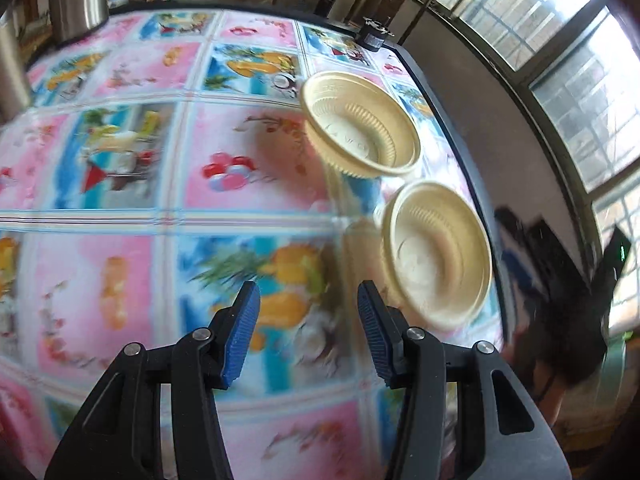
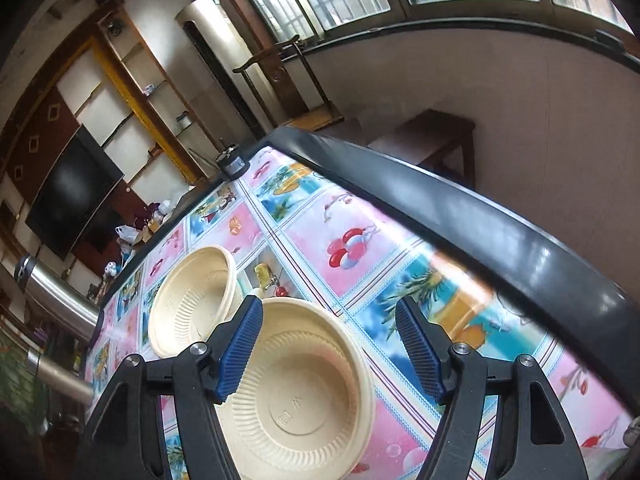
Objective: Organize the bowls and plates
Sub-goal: 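Move both grippers to the rim of the large beige bowl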
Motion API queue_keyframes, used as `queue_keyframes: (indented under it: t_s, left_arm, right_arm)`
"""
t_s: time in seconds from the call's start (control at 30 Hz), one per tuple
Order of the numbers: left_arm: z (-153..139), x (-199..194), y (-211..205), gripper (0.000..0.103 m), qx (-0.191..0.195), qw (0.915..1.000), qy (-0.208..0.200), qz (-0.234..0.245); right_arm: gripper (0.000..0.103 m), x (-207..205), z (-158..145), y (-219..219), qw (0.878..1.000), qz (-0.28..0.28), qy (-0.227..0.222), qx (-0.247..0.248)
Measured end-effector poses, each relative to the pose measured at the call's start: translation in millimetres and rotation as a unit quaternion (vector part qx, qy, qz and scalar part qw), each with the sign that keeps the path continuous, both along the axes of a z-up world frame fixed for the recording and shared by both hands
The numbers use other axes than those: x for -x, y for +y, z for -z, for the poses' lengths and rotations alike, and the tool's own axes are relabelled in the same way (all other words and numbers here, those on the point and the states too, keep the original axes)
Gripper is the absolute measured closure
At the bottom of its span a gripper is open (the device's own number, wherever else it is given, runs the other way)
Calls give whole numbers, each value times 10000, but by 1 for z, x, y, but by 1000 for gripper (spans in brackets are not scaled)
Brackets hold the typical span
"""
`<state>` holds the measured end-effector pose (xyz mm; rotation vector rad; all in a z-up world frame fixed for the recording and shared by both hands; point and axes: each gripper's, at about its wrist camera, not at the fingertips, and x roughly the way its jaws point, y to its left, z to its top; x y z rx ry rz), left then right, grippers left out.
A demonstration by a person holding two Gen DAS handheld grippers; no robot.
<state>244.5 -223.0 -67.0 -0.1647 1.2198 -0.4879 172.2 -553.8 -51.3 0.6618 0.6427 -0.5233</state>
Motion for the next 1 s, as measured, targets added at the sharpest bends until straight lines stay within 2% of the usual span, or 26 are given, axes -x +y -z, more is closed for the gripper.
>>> queue_keyframes:
  t_s: [0.2, 0.33, 0.47, 0.63, 0.87, 1.0]
  left_arm:
    - [21, -11, -28, 54, 485, 9978, 413, -181]
    - [22, -9, -32, 54, 668, 9962, 353, -437]
    - [26, -7, -41, 54, 894, 9944, 422, -373]
    - [31, -1, -50, 54, 1157, 9927, 332, -51]
    - [35, 0, -50, 54, 1178, 9926, 229, 202]
    - [41, -2, -44, 54, 1230, 9919, 304, 124]
  right_arm:
    - [31, 5, 8, -8, 9990, 64, 5, -440]
    - [31, 4, 14, -12, 9973, 34, 40, -738]
    - [31, 1, 17, -8, 9968, -53, 164, -779]
    - [31, 1, 20, -10, 9956, -71, 224, -910]
    - [31, -1, 28, -9, 9938, -130, 349, -1052]
    - [31, -2, 29, -5, 9937, -176, 361, -1051]
